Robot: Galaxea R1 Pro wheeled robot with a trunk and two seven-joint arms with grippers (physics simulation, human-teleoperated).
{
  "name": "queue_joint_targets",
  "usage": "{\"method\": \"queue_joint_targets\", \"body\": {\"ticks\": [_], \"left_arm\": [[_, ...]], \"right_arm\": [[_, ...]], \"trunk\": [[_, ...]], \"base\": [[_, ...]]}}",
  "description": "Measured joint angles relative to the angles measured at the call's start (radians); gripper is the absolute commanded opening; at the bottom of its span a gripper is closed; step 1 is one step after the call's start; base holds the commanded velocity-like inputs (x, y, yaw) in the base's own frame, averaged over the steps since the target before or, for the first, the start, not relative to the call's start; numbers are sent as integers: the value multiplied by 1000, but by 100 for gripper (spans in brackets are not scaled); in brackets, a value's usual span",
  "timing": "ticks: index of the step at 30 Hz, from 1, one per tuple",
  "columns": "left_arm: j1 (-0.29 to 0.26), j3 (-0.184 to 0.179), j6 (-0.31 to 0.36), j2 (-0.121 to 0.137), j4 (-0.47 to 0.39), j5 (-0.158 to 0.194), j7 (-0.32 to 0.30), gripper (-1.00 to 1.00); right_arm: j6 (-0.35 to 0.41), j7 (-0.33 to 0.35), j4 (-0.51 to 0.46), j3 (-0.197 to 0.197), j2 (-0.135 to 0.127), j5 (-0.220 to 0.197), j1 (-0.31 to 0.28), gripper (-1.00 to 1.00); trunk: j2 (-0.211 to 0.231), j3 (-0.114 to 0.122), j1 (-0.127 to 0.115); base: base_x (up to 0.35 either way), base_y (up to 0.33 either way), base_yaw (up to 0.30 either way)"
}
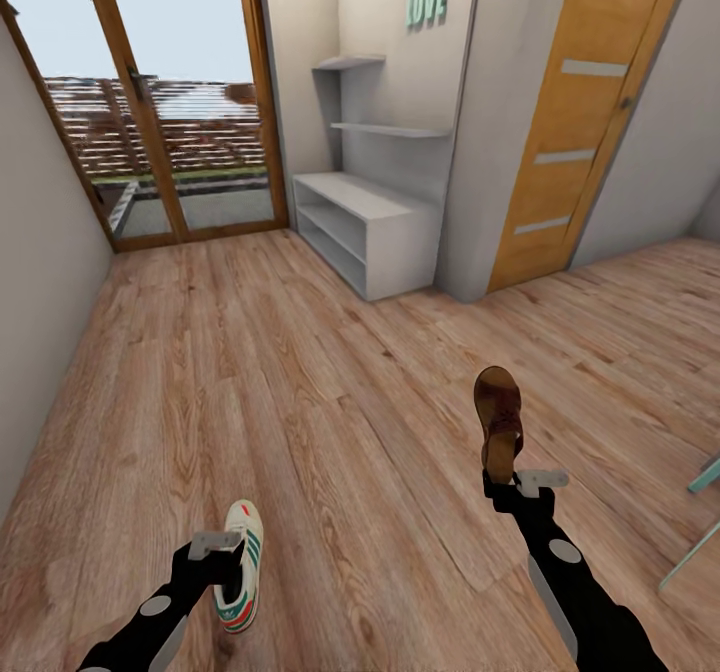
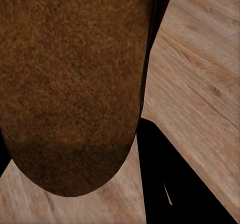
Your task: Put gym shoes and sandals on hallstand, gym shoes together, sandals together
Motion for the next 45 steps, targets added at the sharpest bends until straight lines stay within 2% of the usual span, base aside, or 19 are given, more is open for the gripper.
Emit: {"method": "queue_joint_targets", "body": {"ticks": [3,10,18,20,22,26,45], "left_arm": [[0,0,0,0,-3,0,0,100],[0,0,0,0,-8,0,0,100],[0,0,-1,0,-10,-1,0,100],[0,0,-14,0,-7,-1,0,100],[0,0,-68,0,2,-1,1,100],[1,0,-92,-2,13,-1,1,100],[1,1,-104,-4,17,1,3,100]], "right_arm": [[0,0,0,0,0,0,0,-100],[0,0,0,1,0,0,0,-100],[0,0,0,1,0,0,0,-100],[0,0,0,1,0,0,0,-100],[0,0,0,1,0,0,0,-100],[0,0,0,1,0,0,0,-100],[0,0,0,1,0,0,0,-100]], "trunk": [[0,-5,0],[-49,-38,27],[-51,-82,31],[-51,-92,31],[-52,-103,32],[-53,-125,34],[-57,-229,43]], "base": [[0,0,0],[0,0,0],[0,0,0],[0,0,0],[0,0,0],[0,0,0],[0,0,0]]}}
